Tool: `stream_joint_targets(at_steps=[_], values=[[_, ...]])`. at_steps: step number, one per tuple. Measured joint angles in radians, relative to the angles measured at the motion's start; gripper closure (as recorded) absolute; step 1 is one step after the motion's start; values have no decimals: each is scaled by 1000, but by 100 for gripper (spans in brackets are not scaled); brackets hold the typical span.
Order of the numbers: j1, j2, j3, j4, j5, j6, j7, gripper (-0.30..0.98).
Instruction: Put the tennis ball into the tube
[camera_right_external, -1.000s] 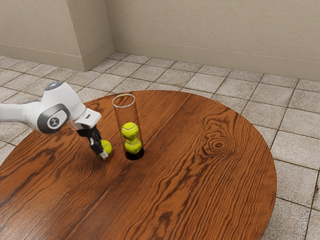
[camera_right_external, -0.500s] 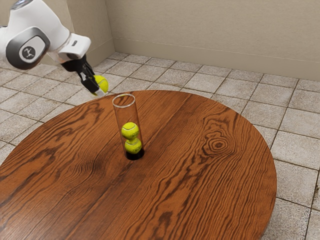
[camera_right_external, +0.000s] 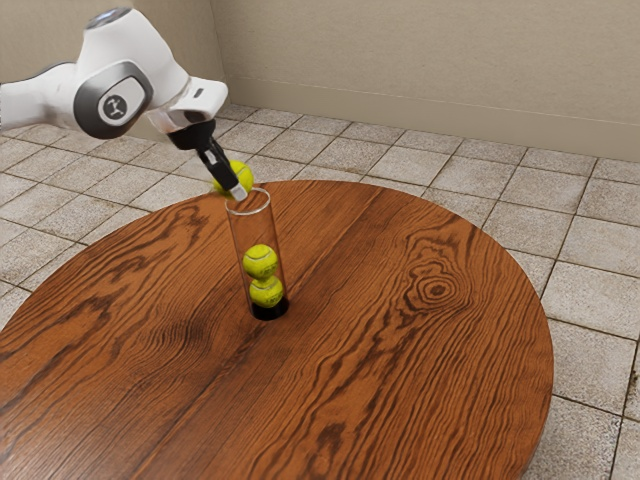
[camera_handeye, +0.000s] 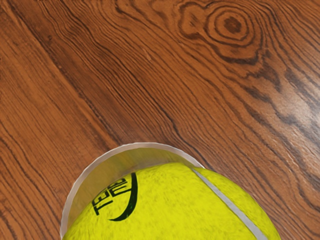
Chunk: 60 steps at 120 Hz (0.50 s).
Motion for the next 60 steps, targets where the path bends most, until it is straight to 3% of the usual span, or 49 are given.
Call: stream_joint_targets(at_steps=[48,60], values=[[-134,-28,139,61,10,22,-31,46],[-147,-34,144,70,7,23,-34,32]])
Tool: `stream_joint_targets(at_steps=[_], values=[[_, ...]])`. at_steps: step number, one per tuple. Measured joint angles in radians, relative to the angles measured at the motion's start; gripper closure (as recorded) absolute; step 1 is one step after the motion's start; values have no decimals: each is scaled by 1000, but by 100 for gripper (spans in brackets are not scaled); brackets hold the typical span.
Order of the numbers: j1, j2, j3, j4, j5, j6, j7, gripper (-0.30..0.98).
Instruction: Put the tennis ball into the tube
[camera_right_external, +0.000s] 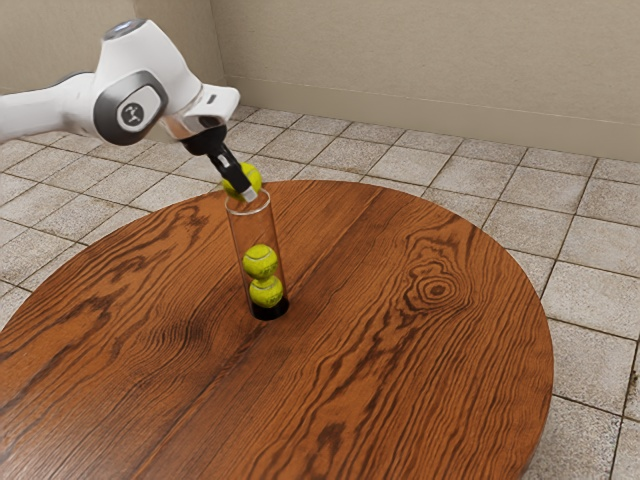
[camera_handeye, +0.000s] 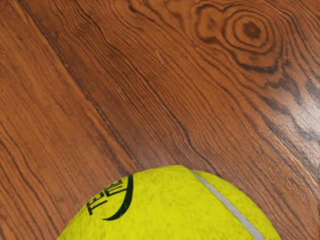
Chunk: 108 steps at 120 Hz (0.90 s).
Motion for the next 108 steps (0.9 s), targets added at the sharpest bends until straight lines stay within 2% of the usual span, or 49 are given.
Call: stream_joint_targets(at_steps=[16,34,40,44,52,64,75,85,98,108], values=[[-4,-1,1,2,-10,-2,4,18],[6,7,0,1,-14,-6,7,9],[27,20,-20,0,-15,-16,5,7],[68,33,-64,-5,-15,-31,1,6],[229,50,-234,-40,-15,-68,-13,4],[633,195,-610,-89,-39,-139,-62,3],[1121,379,-1023,-50,-190,-205,-110,2],[1477,523,-1321,66,-323,-288,-152,1],[1667,620,-1517,185,-417,-385,-209,1],[1701,638,-1575,219,-449,-440,-250,0]])
